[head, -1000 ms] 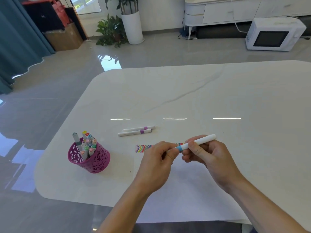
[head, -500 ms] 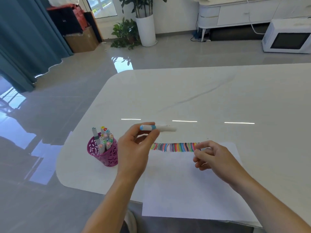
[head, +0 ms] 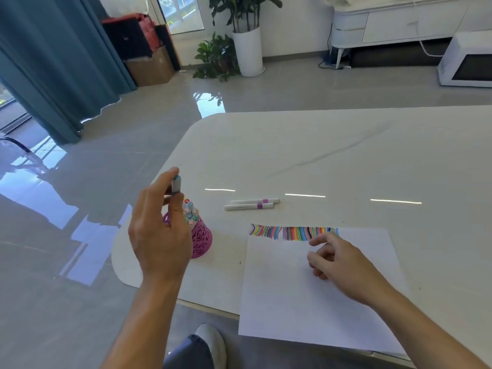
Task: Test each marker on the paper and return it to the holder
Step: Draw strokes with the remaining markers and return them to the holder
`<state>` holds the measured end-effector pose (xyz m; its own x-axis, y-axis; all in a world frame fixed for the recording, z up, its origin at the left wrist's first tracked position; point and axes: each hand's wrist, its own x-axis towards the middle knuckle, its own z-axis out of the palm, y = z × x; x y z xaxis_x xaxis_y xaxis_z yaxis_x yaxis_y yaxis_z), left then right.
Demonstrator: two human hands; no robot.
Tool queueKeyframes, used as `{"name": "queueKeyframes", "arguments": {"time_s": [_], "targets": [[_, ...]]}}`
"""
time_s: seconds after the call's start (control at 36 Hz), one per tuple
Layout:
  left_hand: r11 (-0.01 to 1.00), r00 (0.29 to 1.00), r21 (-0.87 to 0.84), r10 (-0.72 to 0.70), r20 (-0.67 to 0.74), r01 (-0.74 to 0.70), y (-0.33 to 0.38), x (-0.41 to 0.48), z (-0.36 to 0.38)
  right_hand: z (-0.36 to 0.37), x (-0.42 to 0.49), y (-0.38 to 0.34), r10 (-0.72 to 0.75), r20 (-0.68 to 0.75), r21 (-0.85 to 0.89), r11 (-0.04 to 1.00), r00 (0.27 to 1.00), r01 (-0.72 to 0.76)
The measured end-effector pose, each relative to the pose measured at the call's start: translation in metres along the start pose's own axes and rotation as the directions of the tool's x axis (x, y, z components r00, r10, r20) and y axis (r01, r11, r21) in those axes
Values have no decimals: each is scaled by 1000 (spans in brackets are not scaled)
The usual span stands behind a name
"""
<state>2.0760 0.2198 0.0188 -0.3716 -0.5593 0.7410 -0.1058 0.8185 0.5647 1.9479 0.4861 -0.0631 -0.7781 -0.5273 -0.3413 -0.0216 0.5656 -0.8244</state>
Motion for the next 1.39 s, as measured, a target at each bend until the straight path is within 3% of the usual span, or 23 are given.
{"name": "queueKeyframes", "arguments": {"time_s": [0.22, 0.53, 0.81, 0.89, 1.03, 1.11, 1.22, 1.39], "targets": [[957, 957, 149, -267, 114, 250, -15, -2, -1, 0, 0, -3, 0, 8, -23, 1000, 1000, 0], [885, 886, 312, -417, 202, 346, -22, -5, 9, 0, 1, -3, 6, 9, -31, 999, 1000, -6], [899, 911, 315, -372, 179, 305, -17, -5, 15, 1, 4, 0, 5, 8, -28, 1000, 1000, -5], [936, 945, 279, -272, 180, 217, -15, -6, 19, 1, 4, 1, 4, 10, -21, 1000, 1000, -4], [973, 969, 219, 12, 246, -67, -5, -14, 35, 0, 5, 4, -5, 6, -3, 1000, 1000, 5], [978, 924, 143, 90, 371, -153, 1, -23, 52, -2, 6, 5, -3, -14, 24, 1000, 1000, 3], [989, 781, 149, -82, 619, -14, 1, -36, 73, -7, 7, 6, 13, -58, 100, 995, 998, -7], [967, 621, 255, -211, 755, 18, -18, -46, 104, -18, 9, 11, 13, -92, 135, 991, 996, -1]]}}
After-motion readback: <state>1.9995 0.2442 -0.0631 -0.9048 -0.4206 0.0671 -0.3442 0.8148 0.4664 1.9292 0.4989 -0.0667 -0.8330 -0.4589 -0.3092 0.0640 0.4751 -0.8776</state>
